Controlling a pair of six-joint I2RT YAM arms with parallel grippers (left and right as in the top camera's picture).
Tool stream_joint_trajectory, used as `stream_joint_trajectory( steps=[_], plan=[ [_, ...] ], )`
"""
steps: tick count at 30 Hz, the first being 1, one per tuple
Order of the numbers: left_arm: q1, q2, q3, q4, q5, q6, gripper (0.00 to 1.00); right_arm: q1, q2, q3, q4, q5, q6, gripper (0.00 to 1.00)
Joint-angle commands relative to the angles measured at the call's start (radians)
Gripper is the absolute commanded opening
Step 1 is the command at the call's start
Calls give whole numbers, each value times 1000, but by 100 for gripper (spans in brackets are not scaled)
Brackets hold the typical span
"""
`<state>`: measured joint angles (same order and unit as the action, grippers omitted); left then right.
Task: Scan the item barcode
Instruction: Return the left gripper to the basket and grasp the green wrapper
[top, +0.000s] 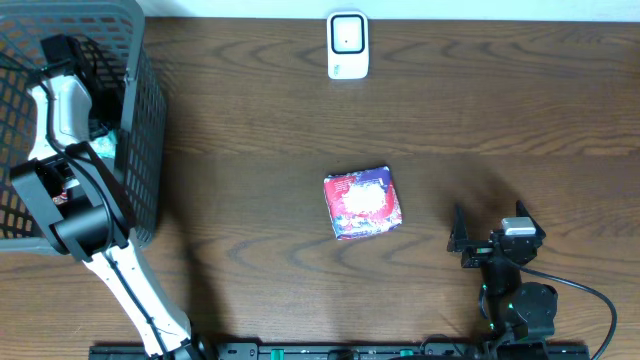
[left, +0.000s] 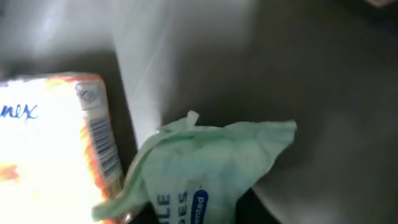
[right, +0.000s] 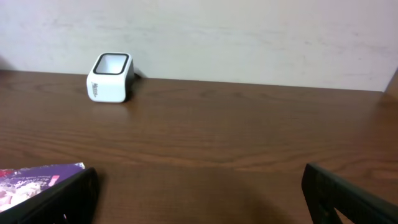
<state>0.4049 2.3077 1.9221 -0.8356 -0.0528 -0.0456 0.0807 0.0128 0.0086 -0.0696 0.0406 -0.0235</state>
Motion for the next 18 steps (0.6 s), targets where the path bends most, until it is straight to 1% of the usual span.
stream_joint_trajectory(
  steps=[1, 5, 8, 10, 15, 18],
  plan=[
    [2, 8, -5, -29, 19, 3, 8, 2, -2, -3, -2, -2, -8, 99],
    [2, -56, -5, -50, 20, -87, 7, 2, -2, -3, -2, -2, -8, 99],
    [2, -146, -5, -53, 21, -161, 8, 2, -2, -3, -2, -2, -8, 99],
    [2, -209, -5, -52, 48, -187, 7, 2, -2, -3, -2, -1, -8, 99],
    [2, -405, -5, -25, 211, -254, 7, 2, -2, -3, -2, -2, -8, 99],
    [2, -526, -5, -19, 345, -298, 7, 2, -2, -3, -2, -2, -8, 99]
  ],
)
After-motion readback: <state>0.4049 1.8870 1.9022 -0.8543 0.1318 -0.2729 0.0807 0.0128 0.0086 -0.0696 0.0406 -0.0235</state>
